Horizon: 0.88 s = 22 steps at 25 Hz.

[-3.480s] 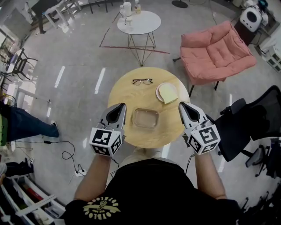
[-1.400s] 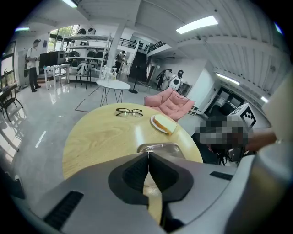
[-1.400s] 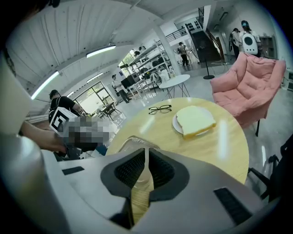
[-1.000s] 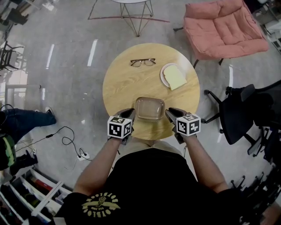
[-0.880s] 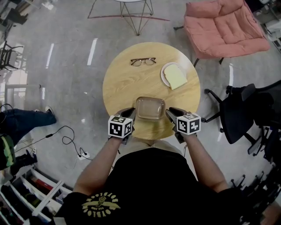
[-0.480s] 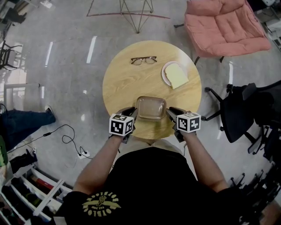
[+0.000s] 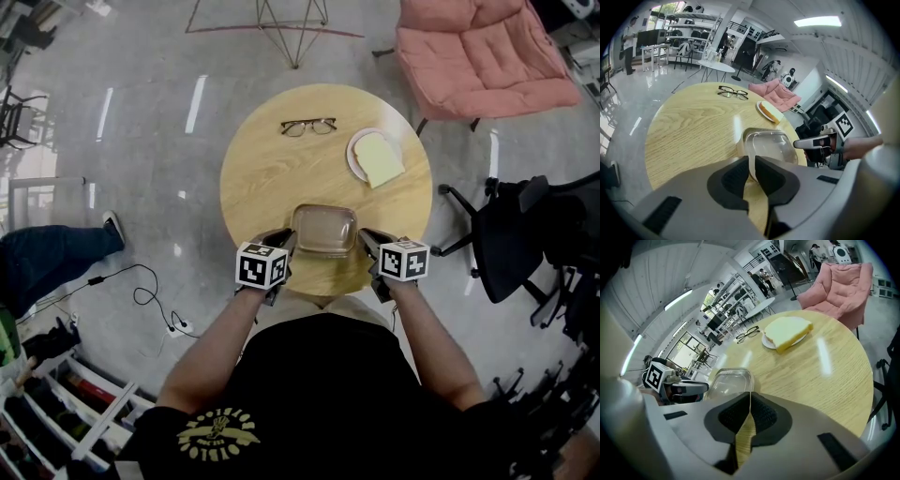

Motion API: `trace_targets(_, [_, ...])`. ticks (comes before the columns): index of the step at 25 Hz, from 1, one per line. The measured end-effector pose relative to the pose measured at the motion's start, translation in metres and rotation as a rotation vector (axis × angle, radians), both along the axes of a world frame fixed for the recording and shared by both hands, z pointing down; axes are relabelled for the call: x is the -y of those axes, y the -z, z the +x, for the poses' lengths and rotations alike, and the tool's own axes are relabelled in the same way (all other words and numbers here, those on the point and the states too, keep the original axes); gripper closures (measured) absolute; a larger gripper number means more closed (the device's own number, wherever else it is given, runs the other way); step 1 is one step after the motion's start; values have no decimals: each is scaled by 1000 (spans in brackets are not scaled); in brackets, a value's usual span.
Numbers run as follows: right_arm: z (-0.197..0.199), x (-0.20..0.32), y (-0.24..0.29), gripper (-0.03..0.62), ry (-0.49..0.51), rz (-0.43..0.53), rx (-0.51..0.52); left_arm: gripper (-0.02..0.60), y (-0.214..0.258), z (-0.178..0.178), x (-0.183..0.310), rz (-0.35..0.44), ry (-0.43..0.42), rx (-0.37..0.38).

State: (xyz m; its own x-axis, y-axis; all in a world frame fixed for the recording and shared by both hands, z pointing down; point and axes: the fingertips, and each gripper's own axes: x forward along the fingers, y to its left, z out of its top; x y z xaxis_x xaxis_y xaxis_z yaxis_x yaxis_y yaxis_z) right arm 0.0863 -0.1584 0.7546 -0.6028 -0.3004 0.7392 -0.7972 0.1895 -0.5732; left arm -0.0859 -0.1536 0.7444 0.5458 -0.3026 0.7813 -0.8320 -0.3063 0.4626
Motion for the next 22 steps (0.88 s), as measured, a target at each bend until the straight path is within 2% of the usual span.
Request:
trace_targets(4, [0,2,4,572,-32,-10,6,536,0,0,-1,-4,11,-18])
trace_targets(11, [-1,-7,7,574,-24,-18,19,552,2,1,-6,-18,33,-54])
trace_targets(22, [2,-14,28,576,-28,28,13,563,19,0,-13,19,65,-40])
